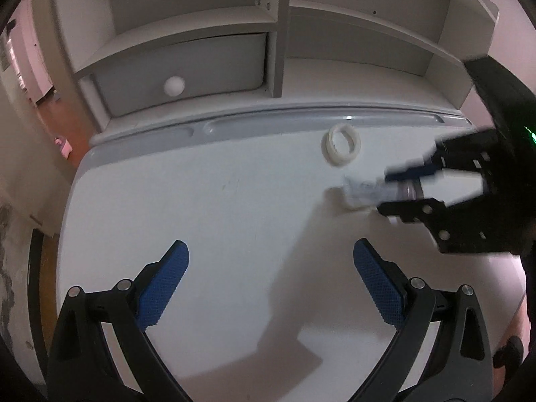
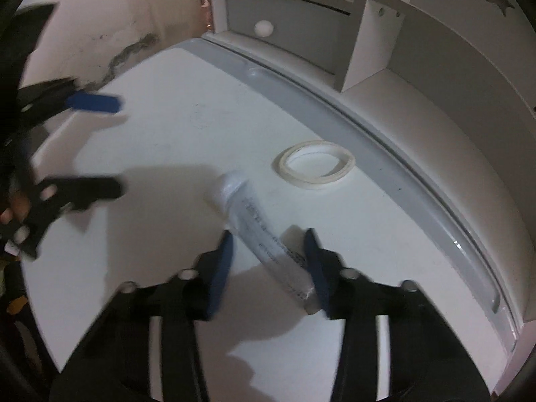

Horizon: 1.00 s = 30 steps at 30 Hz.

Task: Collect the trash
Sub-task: 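Grasp the white tape roll with the left tool while the right tool grasps the white tube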

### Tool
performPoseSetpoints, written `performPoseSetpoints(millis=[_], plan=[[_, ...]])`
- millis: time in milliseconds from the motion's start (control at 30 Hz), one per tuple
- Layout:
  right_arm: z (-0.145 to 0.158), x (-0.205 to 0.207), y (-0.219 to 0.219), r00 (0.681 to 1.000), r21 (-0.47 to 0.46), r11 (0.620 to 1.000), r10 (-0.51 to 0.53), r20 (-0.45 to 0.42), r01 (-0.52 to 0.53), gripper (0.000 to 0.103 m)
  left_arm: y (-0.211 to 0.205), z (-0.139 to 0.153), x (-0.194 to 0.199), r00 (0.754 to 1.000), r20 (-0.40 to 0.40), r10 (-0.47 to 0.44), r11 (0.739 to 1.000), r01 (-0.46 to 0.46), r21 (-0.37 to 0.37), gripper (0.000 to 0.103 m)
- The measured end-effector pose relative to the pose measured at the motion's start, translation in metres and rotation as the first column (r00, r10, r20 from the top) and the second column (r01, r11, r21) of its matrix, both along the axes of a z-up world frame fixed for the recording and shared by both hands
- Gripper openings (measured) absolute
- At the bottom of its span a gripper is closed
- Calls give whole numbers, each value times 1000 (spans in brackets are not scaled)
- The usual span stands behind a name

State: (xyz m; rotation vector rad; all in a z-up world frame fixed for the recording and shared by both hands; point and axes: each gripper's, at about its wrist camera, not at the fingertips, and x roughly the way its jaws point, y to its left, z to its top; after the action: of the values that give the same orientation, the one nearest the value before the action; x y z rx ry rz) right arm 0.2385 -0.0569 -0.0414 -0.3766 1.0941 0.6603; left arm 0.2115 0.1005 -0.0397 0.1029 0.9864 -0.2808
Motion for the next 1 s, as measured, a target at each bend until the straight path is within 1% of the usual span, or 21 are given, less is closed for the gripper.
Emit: performPoseSetpoints(millis=[33, 100, 133, 167, 267, 333, 400, 467, 533, 567, 600, 633, 667, 767, 833, 867, 900, 933, 1000], plan=[[2, -5, -4, 1000, 12, 1000, 0, -8, 1, 18, -4, 0, 6, 1000, -2, -6, 1000, 6, -4, 96], [6, -13, -18, 1000, 41, 999, -17, 1, 17, 17, -18, -1, 22, 999, -3, -37, 999, 37, -17, 96], [9, -18, -29, 999, 57, 997, -50, 4, 49, 17, -24, -1, 26, 999, 0, -48, 999, 48, -15, 96], [10, -21, -28, 996, 68, 994, -84, 7, 84, 17, -35, -1, 36, 998, 8, -64, 998, 64, -3, 96], [19, -38, -59, 984, 103, 979, -176, 6, 174, 17, -58, -4, 55, 995, 2, -105, 995, 105, 3, 96], [22, -51, -83, 971, 119, 964, -240, -3, 238, 17, -78, -8, 68, 991, 0, -136, 991, 136, 15, 96], [23, -65, -99, 958, 122, 950, -288, -1, 286, 17, -91, -14, 77, 989, 5, -145, 988, 145, 43, 95], [25, -77, -118, 939, 124, 932, -343, -2, 340, 17, -103, -20, 82, 988, 1, -153, 986, 152, 67, 93], [26, -89, -135, 920, 129, 912, -393, -5, 390, 17, -109, -26, 86, 988, -14, -153, 985, 154, 78, 79], [27, -96, -144, 907, 127, 899, -422, -2, 419, 17, -111, -26, 86, 988, -10, -153, 985, 154, 75, 77], [28, -103, -153, 894, 129, 887, -448, 1, 444, 17, -113, -25, 86, 987, -5, -160, 985, 160, 73, 64], [30, -110, -162, 879, 131, 872, -476, 4, 471, 17, -115, -24, 85, 986, -1, -165, 984, 165, 74, 46], [32, -118, -171, 868, 131, 861, -497, 7, 492, 17, -118, -22, 85, 986, -3, -168, 983, 168, 78, 37], [37, -145, -198, 821, 138, 815, -571, 23, 563, 17, -128, -17, 79, 982, -16, -189, 980, 190, 52, 35], [42, -169, -220, 776, 136, 773, -630, 41, 620, 17, -143, -12, 67, 979, -1, -206, 977, 206, 64, 35], [44, -176, -227, 757, 136, 755, -652, 47, 642, 17, -158, -9, 56, 974, 5, -225, 973, 224, 58, 35], [46, -187, -237, 730, 134, 730, -681, 57, 670, 17, -170, -6, 48, 970, 6, -244, 969, 244, 49, 35], [48, -199, -247, 701, 132, 703, -710, 69, 699, 17, -182, -3, 40, 964, 7, -267, 963, 267, 41, 35], [51, -224, -268, 648, 137, 652, -758, 78, 746, 17, -222, 4, 8, 937, 30, -347, 938, 346, 39, 35]])
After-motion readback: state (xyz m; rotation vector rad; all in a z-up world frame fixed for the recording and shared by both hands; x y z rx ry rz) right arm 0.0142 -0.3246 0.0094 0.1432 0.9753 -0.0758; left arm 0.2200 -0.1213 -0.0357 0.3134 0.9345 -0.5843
